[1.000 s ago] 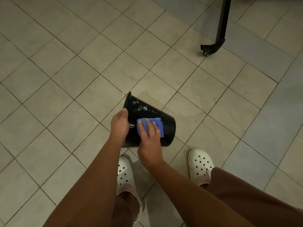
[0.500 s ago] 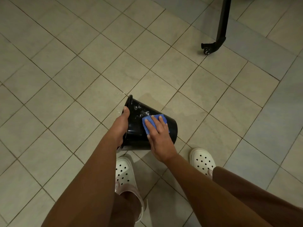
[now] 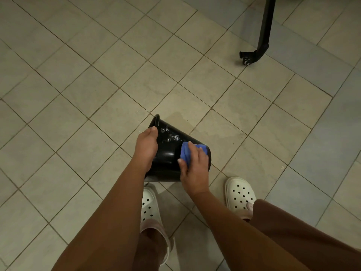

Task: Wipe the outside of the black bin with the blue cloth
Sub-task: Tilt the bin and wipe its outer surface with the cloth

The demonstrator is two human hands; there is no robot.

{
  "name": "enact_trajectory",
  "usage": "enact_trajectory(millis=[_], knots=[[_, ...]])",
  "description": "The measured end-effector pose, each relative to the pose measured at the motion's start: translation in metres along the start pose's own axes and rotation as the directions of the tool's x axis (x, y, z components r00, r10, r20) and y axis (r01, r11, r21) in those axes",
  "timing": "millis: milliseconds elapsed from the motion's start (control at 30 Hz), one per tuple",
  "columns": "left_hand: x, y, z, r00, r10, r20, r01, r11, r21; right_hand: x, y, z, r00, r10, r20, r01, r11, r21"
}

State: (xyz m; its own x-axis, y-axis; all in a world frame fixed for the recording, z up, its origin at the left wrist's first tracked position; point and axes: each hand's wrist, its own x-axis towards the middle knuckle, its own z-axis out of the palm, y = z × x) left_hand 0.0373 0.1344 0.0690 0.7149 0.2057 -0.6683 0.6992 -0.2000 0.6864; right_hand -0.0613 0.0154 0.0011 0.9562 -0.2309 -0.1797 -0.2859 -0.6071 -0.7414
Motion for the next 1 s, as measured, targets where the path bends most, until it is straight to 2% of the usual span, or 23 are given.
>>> enact_trajectory(millis=[133, 200, 267, 367, 467, 533, 667, 767, 800, 900, 933, 1000], knots=[[0.000, -0.003, -0.004, 0.999, 0.040, -0.004, -0.040, 0.998, 0.057, 0.002, -0.013, 0.007, 0.974, -0.182, 0.136, 0.195, 0.977, -0.086], [0.001, -0.003, -0.009, 0.999, 0.046, 0.007, -0.046, 0.997, 0.063, 0.016, -0.009, 0.000, 0.953, -0.205, 0.223, 0.242, 0.957, -0.158], [0.001, -0.003, -0.012, 0.999, 0.044, 0.023, -0.045, 0.996, 0.072, 0.028, 0.000, -0.004, 0.969, -0.093, 0.228, 0.137, 0.973, -0.187], [0.001, -0.002, -0.009, 0.998, 0.062, 0.025, -0.064, 0.993, 0.102, 0.030, 0.008, -0.007, 0.984, 0.089, 0.153, -0.061, 0.983, -0.175], [-0.001, 0.000, -0.003, 0.994, 0.107, 0.022, -0.109, 0.988, 0.112, 0.006, -0.004, 0.001, 0.988, 0.149, 0.029, -0.143, 0.977, -0.160], [0.000, -0.002, -0.003, 0.993, 0.119, -0.005, -0.117, 0.986, 0.118, -0.008, -0.018, 0.008, 0.995, 0.095, 0.031, -0.089, 0.985, -0.145], [0.003, -0.005, -0.007, 0.989, 0.145, -0.011, -0.141, 0.977, 0.163, 0.002, -0.026, 0.010, 0.989, -0.055, 0.139, 0.067, 0.995, -0.079], [0.002, -0.008, -0.010, 0.986, 0.169, 0.010, -0.168, 0.970, 0.177, 0.023, -0.007, 0.007, 0.980, -0.127, 0.153, 0.148, 0.980, -0.132], [0.001, -0.009, -0.011, 0.984, 0.176, 0.017, -0.176, 0.968, 0.180, 0.027, 0.001, 0.004, 0.987, -0.070, 0.141, 0.089, 0.987, -0.133], [0.000, -0.010, -0.011, 0.976, 0.216, 0.030, -0.217, 0.950, 0.226, 0.022, 0.012, -0.005, 0.984, 0.176, 0.023, -0.176, 0.984, 0.017], [0.000, -0.010, -0.010, 0.973, 0.227, 0.038, -0.229, 0.942, 0.243, 0.015, 0.009, -0.004, 0.979, 0.204, -0.009, -0.204, 0.979, 0.007], [0.000, -0.011, -0.008, 0.972, 0.231, 0.040, -0.234, 0.942, 0.242, -0.002, 0.001, 0.004, 0.985, 0.165, -0.038, -0.168, 0.983, -0.079]])
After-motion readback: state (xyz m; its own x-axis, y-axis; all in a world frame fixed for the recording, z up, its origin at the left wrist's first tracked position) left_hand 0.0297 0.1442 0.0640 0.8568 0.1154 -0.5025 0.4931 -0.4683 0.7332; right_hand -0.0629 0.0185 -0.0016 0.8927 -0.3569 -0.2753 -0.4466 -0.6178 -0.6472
